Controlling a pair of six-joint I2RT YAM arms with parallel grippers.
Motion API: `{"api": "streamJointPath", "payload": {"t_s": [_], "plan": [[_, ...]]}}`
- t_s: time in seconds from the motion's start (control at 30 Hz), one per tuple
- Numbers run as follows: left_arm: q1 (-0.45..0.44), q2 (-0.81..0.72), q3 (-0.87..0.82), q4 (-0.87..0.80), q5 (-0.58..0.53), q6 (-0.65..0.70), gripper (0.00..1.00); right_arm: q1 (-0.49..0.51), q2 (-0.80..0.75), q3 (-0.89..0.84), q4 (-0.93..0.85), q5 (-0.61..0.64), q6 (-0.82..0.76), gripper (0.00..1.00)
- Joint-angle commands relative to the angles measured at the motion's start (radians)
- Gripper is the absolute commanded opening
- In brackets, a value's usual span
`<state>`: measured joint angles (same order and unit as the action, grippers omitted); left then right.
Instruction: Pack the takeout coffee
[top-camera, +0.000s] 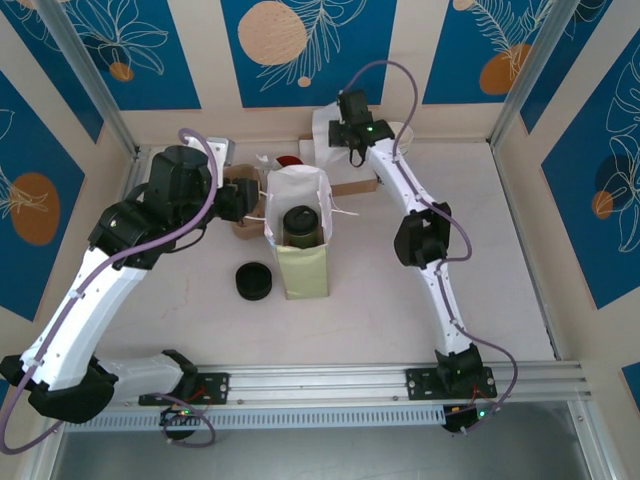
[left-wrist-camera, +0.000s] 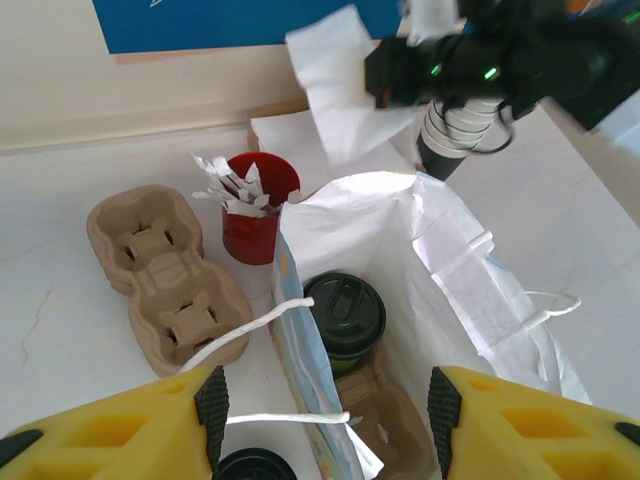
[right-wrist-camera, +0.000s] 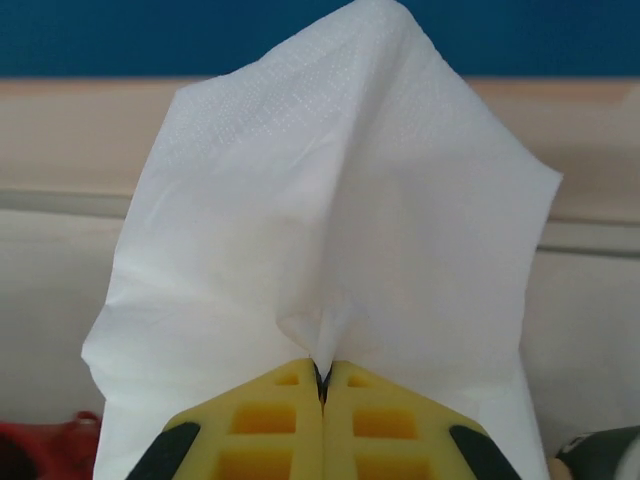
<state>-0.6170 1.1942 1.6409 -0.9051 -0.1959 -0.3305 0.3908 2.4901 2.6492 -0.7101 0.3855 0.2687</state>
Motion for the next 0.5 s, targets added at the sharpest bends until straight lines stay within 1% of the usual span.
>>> {"api": "streamJointPath", "payload": {"t_s": [0.0,0.1,0.3,0.4,0.47], "plan": [[0.012,0.008,-0.015,-0.004,-0.041,0.002,0.57,0.017,-0.128,0.044,-0.062,-0.032,0.026,0.00],[0.012,0.016,-0.021,-0.009,-0.089,0.002,0.57,0.027,-0.200,0.059,-0.128,-0.076,0.073,0.00],[0.012,0.033,-0.033,0.008,-0.116,0.010,0.58,0.071,-0.364,0.047,-0.215,-0.136,0.174,0.00],[0.012,0.049,-0.036,0.011,-0.128,0.012,0.58,0.078,-0.438,0.016,-0.233,-0.227,0.248,0.00],[0.012,0.061,-0.034,0.002,-0.130,0.016,0.58,0.079,-0.477,0.007,-0.264,-0.263,0.336,0.00]]}}
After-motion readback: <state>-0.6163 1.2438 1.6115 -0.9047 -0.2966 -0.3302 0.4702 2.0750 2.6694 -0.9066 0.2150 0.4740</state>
